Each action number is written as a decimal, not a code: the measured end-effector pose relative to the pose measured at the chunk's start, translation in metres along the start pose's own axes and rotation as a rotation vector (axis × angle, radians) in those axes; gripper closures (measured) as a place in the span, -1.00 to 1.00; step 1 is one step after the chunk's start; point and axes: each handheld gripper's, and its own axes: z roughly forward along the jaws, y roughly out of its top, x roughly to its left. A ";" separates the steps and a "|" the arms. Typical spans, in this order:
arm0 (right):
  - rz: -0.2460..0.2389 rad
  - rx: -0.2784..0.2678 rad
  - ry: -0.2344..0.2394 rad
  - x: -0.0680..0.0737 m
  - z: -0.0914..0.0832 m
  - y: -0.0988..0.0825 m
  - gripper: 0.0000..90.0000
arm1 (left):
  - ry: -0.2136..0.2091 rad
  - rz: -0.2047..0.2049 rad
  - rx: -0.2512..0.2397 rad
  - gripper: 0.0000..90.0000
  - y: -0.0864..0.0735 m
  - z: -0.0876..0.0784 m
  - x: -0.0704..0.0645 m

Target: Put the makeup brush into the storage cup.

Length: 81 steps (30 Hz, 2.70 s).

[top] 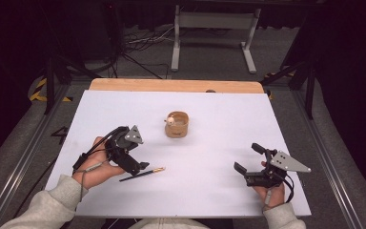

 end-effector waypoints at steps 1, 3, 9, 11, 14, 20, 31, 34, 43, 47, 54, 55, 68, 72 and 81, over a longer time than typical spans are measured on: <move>0.000 -0.002 0.002 0.000 0.000 0.000 -1.00 | -0.002 0.002 0.009 -0.95 0.001 0.001 0.000; 0.004 0.000 0.005 -0.001 0.000 0.000 -1.00 | 0.001 0.001 0.030 -0.95 0.003 0.003 0.000; 0.019 0.007 0.011 -0.002 0.000 0.000 -0.99 | -0.008 0.009 0.083 -0.94 0.007 0.008 -0.001; 0.019 0.008 0.013 -0.002 0.000 0.000 -0.99 | -0.014 0.014 0.101 -0.94 0.008 0.010 -0.001; 0.019 0.008 0.014 -0.002 0.000 0.000 -0.99 | -0.019 0.014 0.118 -0.93 0.009 0.012 -0.001; 0.032 0.018 0.026 -0.003 0.001 -0.001 -0.99 | -0.048 0.011 0.138 -0.91 0.009 0.018 0.000; 0.044 0.025 0.040 -0.003 0.002 -0.002 -0.96 | -0.091 0.024 0.172 -0.86 0.010 0.029 -0.002; 0.045 0.025 0.040 -0.003 0.001 -0.002 -0.96 | -0.094 0.037 0.179 -0.84 0.010 0.031 -0.004; 0.043 0.033 0.043 -0.003 0.002 -0.001 -0.96 | -0.101 0.046 0.201 -0.79 0.009 0.039 -0.006; 0.044 0.032 0.043 -0.003 0.002 -0.002 -0.95 | -0.113 0.058 0.210 -0.77 0.008 0.043 -0.007; 0.048 0.032 0.041 -0.003 0.002 -0.002 -0.95 | -0.121 0.061 0.226 -0.71 0.007 0.048 -0.009; 0.048 0.032 0.042 -0.003 0.002 -0.002 -0.94 | -0.123 0.059 0.229 -0.69 0.007 0.049 -0.009; 0.050 0.038 0.042 -0.003 0.002 -0.002 -0.93 | -0.127 0.072 0.274 -0.57 0.004 0.058 -0.011; 0.049 0.039 0.039 -0.003 0.002 -0.002 -0.93 | -0.126 0.073 0.287 -0.51 0.004 0.060 -0.013; 0.049 0.043 0.037 -0.004 0.002 -0.002 -0.93 | -0.143 0.095 0.313 -0.26 0.004 0.064 -0.015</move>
